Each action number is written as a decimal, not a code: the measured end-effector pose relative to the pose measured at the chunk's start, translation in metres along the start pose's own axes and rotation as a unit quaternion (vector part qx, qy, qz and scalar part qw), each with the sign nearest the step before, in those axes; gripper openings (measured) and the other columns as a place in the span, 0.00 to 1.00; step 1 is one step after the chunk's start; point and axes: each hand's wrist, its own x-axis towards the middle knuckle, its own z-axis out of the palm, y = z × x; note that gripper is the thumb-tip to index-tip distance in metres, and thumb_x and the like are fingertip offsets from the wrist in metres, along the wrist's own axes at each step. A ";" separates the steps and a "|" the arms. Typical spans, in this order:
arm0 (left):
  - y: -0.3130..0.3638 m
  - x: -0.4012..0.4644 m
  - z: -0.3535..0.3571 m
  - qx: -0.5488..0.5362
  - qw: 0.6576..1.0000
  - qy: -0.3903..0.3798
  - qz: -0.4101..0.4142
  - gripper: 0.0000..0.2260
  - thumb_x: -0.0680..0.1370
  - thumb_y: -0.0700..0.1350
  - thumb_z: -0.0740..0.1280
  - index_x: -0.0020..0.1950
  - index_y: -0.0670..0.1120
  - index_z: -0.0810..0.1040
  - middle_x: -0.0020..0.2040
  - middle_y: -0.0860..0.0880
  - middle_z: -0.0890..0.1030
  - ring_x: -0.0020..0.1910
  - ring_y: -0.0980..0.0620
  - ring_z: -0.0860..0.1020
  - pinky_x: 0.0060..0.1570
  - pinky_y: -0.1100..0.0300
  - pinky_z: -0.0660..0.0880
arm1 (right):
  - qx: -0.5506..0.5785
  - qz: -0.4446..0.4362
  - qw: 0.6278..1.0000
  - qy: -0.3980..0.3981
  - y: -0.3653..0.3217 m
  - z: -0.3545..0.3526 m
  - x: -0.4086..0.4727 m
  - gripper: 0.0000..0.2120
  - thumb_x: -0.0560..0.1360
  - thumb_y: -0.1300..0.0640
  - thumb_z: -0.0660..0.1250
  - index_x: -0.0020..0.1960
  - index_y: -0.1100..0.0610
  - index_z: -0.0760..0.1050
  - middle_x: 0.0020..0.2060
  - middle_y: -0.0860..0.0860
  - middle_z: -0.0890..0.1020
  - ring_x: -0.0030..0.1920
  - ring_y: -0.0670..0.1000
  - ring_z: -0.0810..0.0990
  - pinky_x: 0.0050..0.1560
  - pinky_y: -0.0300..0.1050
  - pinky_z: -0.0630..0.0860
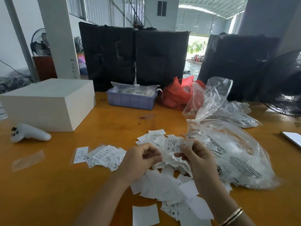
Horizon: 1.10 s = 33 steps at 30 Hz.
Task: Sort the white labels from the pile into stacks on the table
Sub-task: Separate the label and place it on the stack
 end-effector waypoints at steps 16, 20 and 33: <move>0.000 0.001 -0.003 -0.023 0.999 0.028 0.010 0.06 0.71 0.44 0.75 0.42 0.54 0.81 0.41 0.59 0.84 0.42 0.60 0.82 0.44 0.67 0.79 | -0.090 -0.024 0.996 0.000 0.005 0.005 -0.002 0.12 0.75 0.66 0.67 0.40 0.49 0.79 0.35 0.49 0.84 0.38 0.48 0.85 0.29 0.37 0.77; 0.001 0.001 -0.005 -0.033 0.999 0.028 0.020 0.04 0.73 0.44 0.73 0.43 0.53 0.81 0.41 0.56 0.85 0.42 0.59 0.83 0.44 0.67 0.78 | -0.086 -0.007 0.996 0.008 0.006 0.004 -0.001 0.09 0.75 0.65 0.67 0.43 0.52 0.79 0.36 0.48 0.85 0.37 0.47 0.84 0.29 0.35 0.76; 0.002 0.001 -0.005 -0.057 0.998 0.025 0.020 0.04 0.73 0.42 0.73 0.43 0.50 0.81 0.41 0.55 0.85 0.41 0.60 0.83 0.40 0.71 0.76 | -0.047 0.010 0.999 -0.002 0.002 0.005 -0.002 0.12 0.75 0.65 0.68 0.40 0.49 0.81 0.37 0.50 0.85 0.38 0.50 0.85 0.29 0.39 0.78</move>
